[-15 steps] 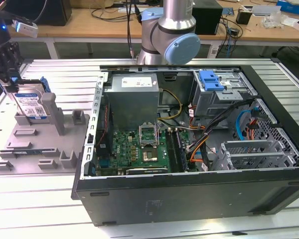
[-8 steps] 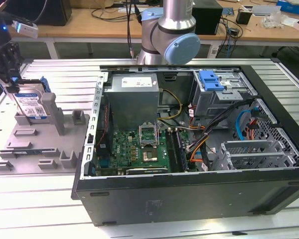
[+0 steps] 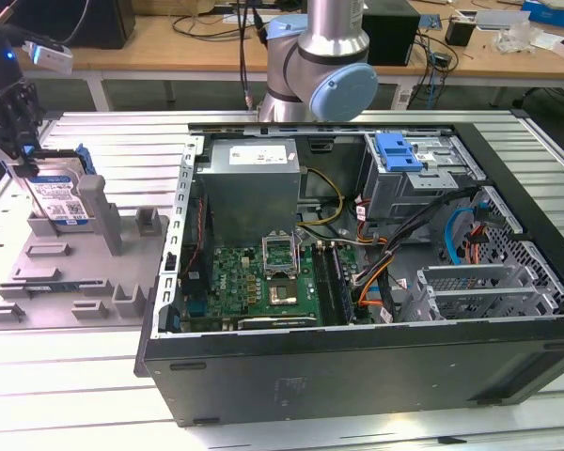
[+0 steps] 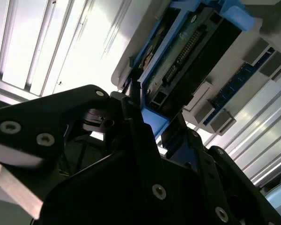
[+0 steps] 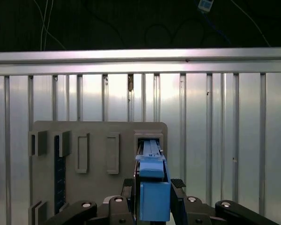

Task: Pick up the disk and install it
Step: 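Pick up the disk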

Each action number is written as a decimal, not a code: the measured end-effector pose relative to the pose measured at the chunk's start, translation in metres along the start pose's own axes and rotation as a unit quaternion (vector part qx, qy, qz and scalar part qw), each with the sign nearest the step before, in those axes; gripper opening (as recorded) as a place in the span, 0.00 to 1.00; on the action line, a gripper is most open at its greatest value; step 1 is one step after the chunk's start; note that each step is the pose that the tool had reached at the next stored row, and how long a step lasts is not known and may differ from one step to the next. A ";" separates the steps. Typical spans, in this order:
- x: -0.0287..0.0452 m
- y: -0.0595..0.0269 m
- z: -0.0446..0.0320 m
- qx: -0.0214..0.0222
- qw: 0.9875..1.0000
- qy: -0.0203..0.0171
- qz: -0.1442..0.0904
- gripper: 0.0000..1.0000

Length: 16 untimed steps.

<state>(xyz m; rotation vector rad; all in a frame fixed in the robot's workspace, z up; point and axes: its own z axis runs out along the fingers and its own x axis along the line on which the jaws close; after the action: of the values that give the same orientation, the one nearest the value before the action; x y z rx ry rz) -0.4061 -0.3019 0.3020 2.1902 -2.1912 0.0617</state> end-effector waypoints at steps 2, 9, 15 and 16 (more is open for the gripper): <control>0.0000 0.0002 0.0005 0.000 1.000 0.000 -0.001 0.44; -0.0001 0.0006 0.0010 0.000 1.000 0.000 -0.002 0.44; -0.0002 0.0009 0.0027 0.000 1.000 0.000 -0.003 0.44; -0.0002 0.0009 0.0029 0.000 1.000 0.000 -0.003 0.44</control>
<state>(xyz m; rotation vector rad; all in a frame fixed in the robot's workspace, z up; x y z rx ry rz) -0.4069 -0.3019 0.2991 2.1972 -2.1846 0.0620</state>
